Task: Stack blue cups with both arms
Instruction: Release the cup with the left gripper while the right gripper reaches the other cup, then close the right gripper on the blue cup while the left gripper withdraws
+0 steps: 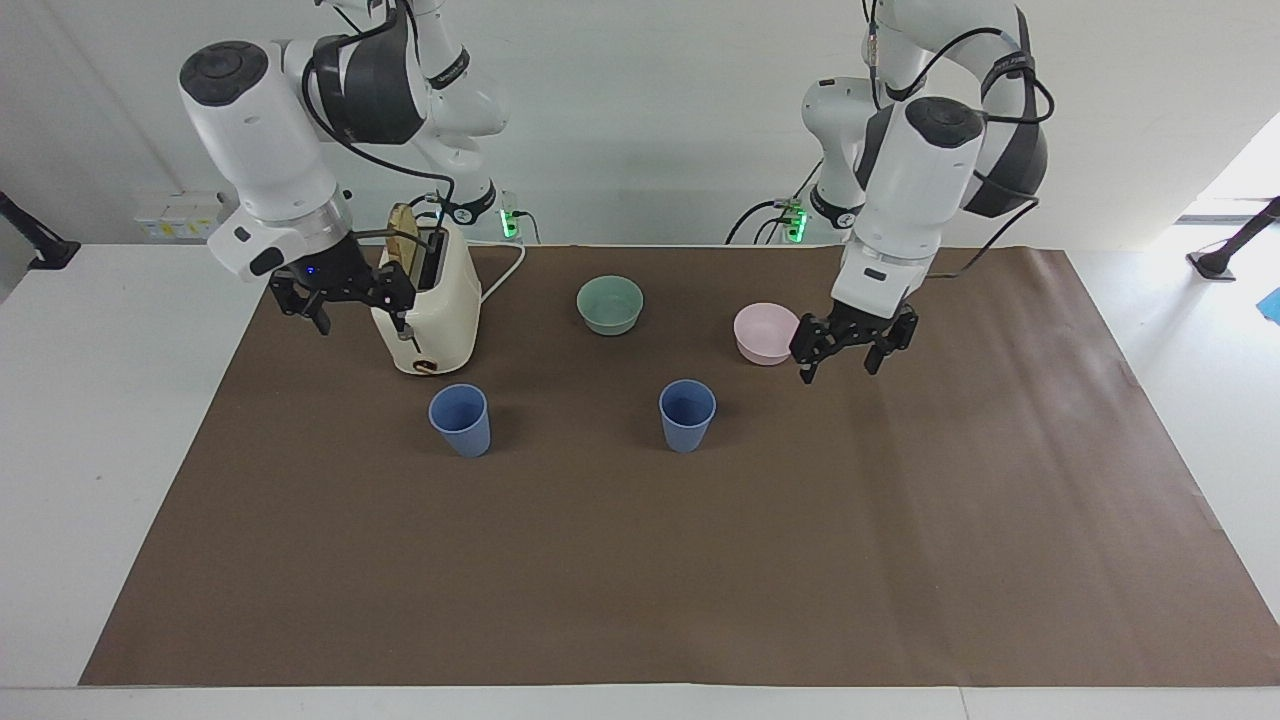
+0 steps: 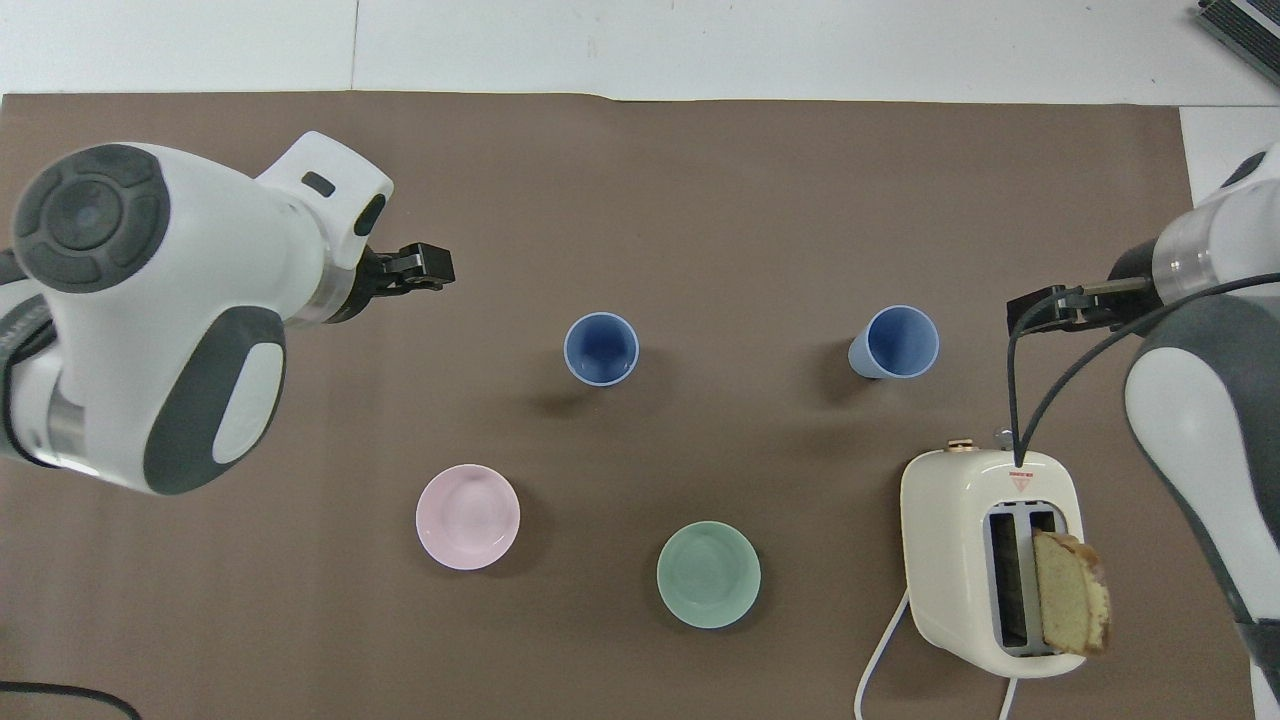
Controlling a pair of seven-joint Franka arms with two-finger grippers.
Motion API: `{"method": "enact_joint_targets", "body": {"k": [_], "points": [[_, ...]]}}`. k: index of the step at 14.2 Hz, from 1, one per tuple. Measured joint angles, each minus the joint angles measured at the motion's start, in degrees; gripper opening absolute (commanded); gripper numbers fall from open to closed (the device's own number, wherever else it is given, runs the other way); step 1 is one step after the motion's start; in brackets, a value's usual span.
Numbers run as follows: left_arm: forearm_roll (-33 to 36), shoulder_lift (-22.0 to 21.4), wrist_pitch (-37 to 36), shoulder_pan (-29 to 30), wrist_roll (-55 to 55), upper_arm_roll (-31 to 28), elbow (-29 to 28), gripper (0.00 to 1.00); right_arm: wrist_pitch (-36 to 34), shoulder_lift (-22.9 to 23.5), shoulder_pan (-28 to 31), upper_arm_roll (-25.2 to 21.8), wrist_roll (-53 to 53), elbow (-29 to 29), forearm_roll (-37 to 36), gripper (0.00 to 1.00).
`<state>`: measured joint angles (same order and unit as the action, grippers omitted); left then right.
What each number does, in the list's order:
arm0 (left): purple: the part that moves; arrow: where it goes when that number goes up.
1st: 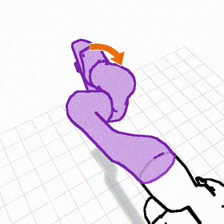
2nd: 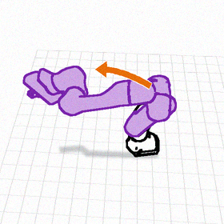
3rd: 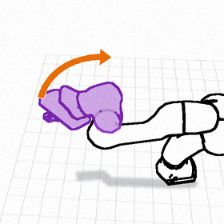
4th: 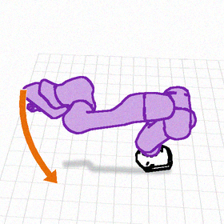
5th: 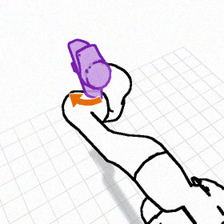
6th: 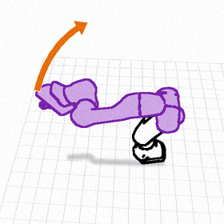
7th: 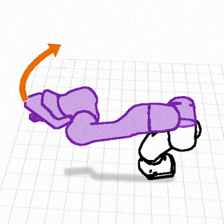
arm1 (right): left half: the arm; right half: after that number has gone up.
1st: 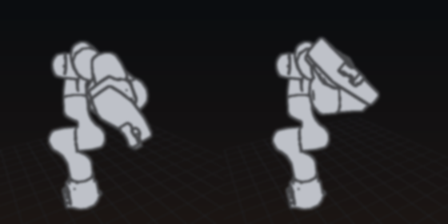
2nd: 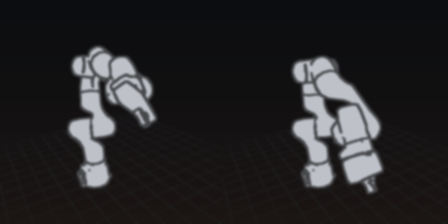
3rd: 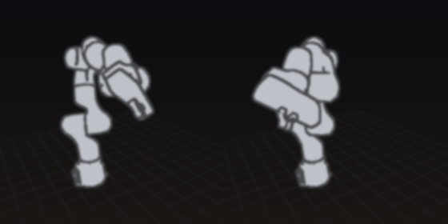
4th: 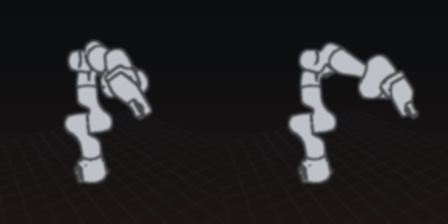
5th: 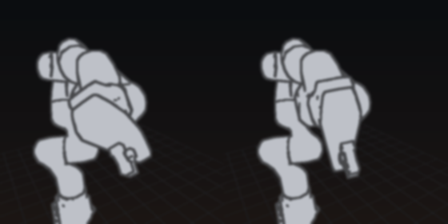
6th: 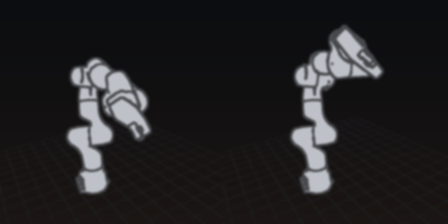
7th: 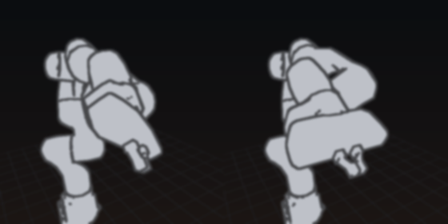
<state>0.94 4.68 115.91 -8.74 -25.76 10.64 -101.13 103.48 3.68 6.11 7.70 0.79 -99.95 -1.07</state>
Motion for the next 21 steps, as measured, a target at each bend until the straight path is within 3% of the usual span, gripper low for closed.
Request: {"method": "enact_joint_targets", "body": {"k": [6,8,13,20,21], "points": [[0.0,-4.0,-8.0,7.4,19.2,-0.3,0.5,1.0,9.6,9.1,-1.1,0.2,0.0,-1.2,0.0,1.0],[0.0,-4.8,-12.8,9.1,23.9,-0.4,3.1,1.0,11.8,11.0,-1.4,0.2,0.0,-1.6,0.0,1.0],[-0.1,-7.3,-24.3,9.9,28.6,-1.4,10.6,1.0,13.0,11.9,-1.5,0.4,0.0,-3.4,0.0,1.0],[-2.4,-8.7,-26.0,9.9,28.5,-2.8,10.6,1.0,13.0,11.3,-1.5,0.8,0.0,-6.7,0.0,1.0],[-2.4,-8.7,-26.3,9.9,28.5,-2.9,10.7,1.0,13.0,11.3,-1.5,0.8,0.0,-7.0,0.0,0.91]]}}
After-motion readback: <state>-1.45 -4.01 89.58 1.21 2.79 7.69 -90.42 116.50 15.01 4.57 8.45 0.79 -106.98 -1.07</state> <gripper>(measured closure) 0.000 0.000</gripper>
